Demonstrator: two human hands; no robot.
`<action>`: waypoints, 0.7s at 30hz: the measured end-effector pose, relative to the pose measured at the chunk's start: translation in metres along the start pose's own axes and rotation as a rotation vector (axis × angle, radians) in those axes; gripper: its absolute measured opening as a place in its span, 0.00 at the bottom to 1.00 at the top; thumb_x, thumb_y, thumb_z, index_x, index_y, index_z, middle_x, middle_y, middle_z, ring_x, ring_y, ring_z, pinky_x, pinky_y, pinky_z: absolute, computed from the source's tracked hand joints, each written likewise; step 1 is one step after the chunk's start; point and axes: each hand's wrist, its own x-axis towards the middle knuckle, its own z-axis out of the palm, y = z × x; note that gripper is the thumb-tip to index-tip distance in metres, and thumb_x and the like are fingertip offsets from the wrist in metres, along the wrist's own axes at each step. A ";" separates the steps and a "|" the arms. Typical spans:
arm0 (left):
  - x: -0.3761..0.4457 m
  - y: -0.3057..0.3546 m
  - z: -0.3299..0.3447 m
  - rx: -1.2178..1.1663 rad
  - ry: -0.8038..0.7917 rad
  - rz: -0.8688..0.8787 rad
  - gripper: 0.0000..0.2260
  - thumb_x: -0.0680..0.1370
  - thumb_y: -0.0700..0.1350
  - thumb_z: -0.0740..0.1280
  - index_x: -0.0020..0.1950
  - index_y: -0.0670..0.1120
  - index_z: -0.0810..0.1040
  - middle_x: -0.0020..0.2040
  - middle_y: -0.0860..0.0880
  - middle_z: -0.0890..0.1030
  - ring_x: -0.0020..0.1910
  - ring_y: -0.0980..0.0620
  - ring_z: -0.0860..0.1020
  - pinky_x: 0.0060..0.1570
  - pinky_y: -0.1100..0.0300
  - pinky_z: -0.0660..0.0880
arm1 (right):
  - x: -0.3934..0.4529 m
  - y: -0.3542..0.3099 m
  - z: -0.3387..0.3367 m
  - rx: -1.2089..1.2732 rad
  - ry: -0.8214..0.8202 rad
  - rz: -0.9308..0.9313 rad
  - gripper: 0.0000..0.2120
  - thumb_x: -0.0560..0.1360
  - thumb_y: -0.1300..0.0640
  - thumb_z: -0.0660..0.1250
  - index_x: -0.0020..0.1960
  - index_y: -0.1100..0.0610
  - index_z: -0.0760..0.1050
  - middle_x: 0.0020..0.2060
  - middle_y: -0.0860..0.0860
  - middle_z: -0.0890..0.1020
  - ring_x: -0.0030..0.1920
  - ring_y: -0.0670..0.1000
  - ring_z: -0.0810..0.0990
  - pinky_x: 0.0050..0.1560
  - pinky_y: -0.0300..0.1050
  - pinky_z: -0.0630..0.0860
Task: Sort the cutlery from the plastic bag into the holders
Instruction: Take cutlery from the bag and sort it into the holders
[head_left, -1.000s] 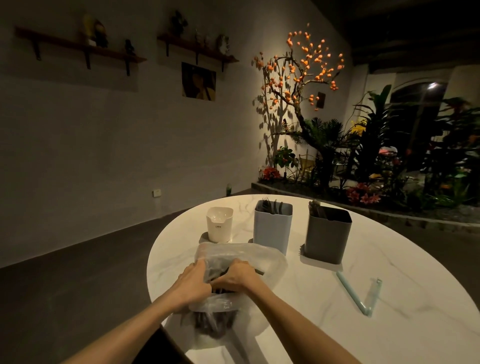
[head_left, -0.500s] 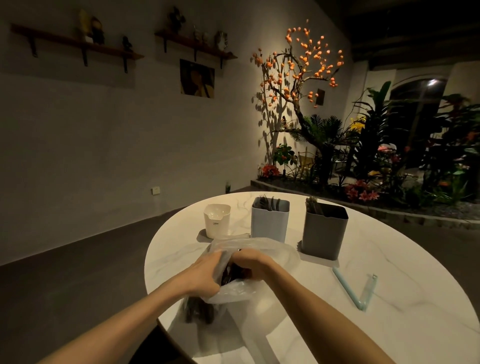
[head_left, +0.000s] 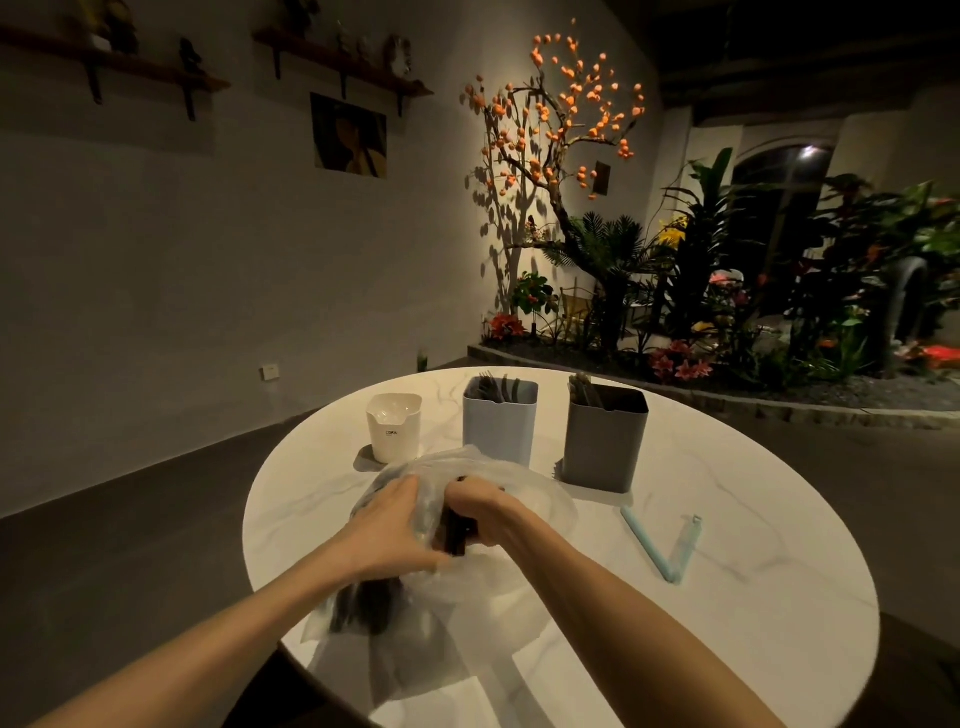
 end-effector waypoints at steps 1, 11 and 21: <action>0.001 -0.005 0.003 0.069 -0.037 -0.014 0.45 0.59 0.62 0.78 0.71 0.58 0.61 0.69 0.56 0.68 0.68 0.53 0.70 0.66 0.51 0.74 | 0.002 0.002 -0.002 -0.053 0.000 -0.012 0.12 0.82 0.62 0.59 0.41 0.55 0.69 0.40 0.52 0.75 0.45 0.52 0.78 0.49 0.46 0.79; 0.013 -0.008 0.008 0.108 -0.064 -0.183 0.39 0.61 0.57 0.74 0.70 0.52 0.63 0.69 0.50 0.69 0.63 0.49 0.73 0.61 0.48 0.77 | -0.027 -0.003 -0.049 -0.206 -0.213 0.141 0.10 0.80 0.67 0.55 0.41 0.60 0.67 0.29 0.53 0.69 0.25 0.44 0.67 0.28 0.35 0.66; 0.037 0.040 0.000 -0.666 0.343 -0.154 0.06 0.78 0.38 0.70 0.47 0.45 0.86 0.53 0.48 0.84 0.56 0.52 0.78 0.63 0.53 0.71 | -0.074 0.017 -0.148 -0.014 -0.445 0.027 0.12 0.83 0.61 0.60 0.64 0.63 0.71 0.38 0.51 0.73 0.31 0.45 0.67 0.29 0.33 0.68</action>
